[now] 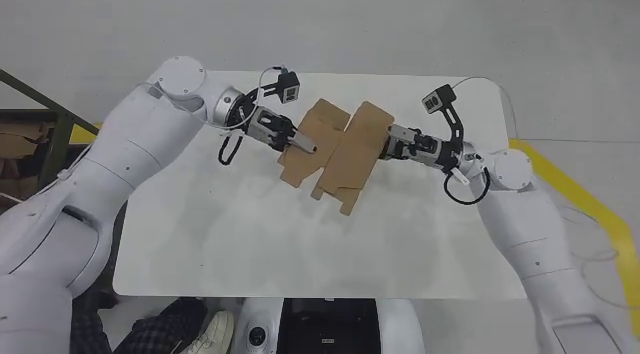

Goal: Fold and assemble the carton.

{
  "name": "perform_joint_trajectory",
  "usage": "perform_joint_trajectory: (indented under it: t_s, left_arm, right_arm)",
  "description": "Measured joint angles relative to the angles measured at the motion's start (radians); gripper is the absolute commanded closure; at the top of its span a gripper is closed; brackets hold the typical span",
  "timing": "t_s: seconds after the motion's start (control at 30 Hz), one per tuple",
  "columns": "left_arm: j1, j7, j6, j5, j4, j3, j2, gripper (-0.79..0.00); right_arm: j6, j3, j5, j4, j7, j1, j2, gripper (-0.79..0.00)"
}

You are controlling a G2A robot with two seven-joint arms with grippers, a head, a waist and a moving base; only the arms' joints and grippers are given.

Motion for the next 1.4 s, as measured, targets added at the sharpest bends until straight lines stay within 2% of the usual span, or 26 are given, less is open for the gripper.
perform_joint_trajectory:
  t_s: [0.07,0.2,0.3,0.43,0.53,0.57,0.6,0.77,0.87,1.1,1.23,1.4]
  left_arm:
    - [-0.01,0.0,-0.005,-0.016,-0.004,0.025,0.006,0.0]
    - [-0.03,0.0,-0.012,-0.04,-0.005,0.068,0.014,0.0]
    - [-0.046,0.0,-0.018,-0.056,-0.003,0.098,0.018,0.0]
    - [-0.067,0.0,-0.037,-0.068,0.009,0.132,0.018,0.0]
    - [-0.082,0.0,-0.053,-0.071,0.022,0.15,0.016,0.0]
    - [-0.085,0.0,-0.056,-0.073,0.025,0.154,0.015,-0.363]
    - [-0.089,0.0,-0.062,-0.076,0.028,0.158,0.014,-0.785]
    - [-0.098,0.0,-0.086,-0.126,0.046,0.165,0.011,-0.785]
    - [-0.093,0.0,-0.102,-0.183,0.068,0.15,0.012,-0.785]
    - [-0.055,0.011,-0.121,-0.294,0.121,0.051,0.012,-0.785]
    - [-0.038,0.083,-0.145,-0.271,0.146,0.023,0.001,-0.785]
    - [-0.016,0.187,-0.15,-0.224,0.124,0.005,-0.011,-0.785]
  right_arm:
    - [-0.002,-0.01,0.002,0.007,0.0,0.008,-0.003,-0.166]
    - [-0.012,-0.027,0.011,0.012,0.025,0.02,-0.007,-0.108]
    - [-0.017,-0.036,0.013,0.017,0.037,0.025,-0.009,-0.092]
    - [-0.025,-0.044,0.014,0.019,0.055,0.026,-0.01,0.0]
    - [-0.03,-0.044,0.015,0.017,0.07,0.022,-0.009,0.0]
    - [-0.031,-0.043,0.014,0.017,0.071,0.021,-0.008,0.0]
    - [-0.031,-0.042,0.014,0.017,0.071,0.02,-0.008,0.0]
    - [-0.019,-0.021,0.029,0.011,0.018,0.006,-0.005,0.0]
    - [-0.005,0.005,0.021,-0.005,-0.064,-0.012,-0.002,0.0]
    - [0.045,0.075,-0.003,-0.13,-0.281,-0.114,0.009,0.0]
    - [0.078,0.118,-0.053,-0.238,-0.403,-0.19,0.017,0.0]
    - [0.12,0.13,-0.127,-0.369,-0.504,-0.266,0.021,0.0]
